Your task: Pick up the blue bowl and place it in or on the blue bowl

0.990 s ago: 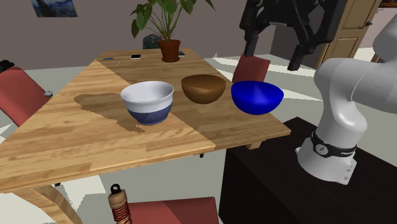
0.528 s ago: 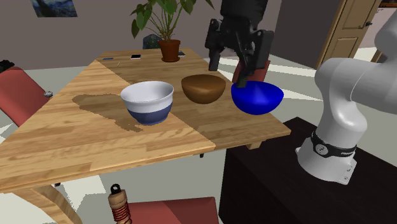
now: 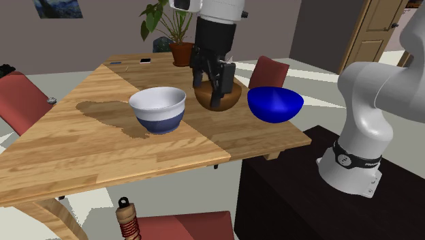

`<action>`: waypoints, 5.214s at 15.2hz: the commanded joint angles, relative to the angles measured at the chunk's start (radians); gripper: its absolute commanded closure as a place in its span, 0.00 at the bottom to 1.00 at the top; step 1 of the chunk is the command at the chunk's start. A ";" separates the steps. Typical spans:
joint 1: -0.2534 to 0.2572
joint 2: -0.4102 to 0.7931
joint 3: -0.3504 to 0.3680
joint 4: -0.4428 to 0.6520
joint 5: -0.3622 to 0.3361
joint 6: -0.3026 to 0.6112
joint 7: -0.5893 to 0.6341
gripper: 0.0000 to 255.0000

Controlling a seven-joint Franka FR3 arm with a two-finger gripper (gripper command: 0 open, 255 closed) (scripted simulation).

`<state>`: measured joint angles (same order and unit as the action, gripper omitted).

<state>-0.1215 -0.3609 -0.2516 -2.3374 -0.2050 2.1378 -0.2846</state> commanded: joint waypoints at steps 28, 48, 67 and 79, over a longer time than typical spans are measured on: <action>-0.077 0.483 -0.128 0.207 0.085 0.311 -0.174 1.00; -0.069 0.410 -0.128 0.278 0.065 0.169 -0.172 1.00; -0.062 0.345 -0.122 0.464 0.057 -0.078 -0.189 1.00; -0.088 -0.040 -0.083 0.142 -0.080 -0.133 -0.124 1.00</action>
<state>-0.2035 -0.3594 -0.3398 -2.1555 -0.2718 2.0055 -0.4149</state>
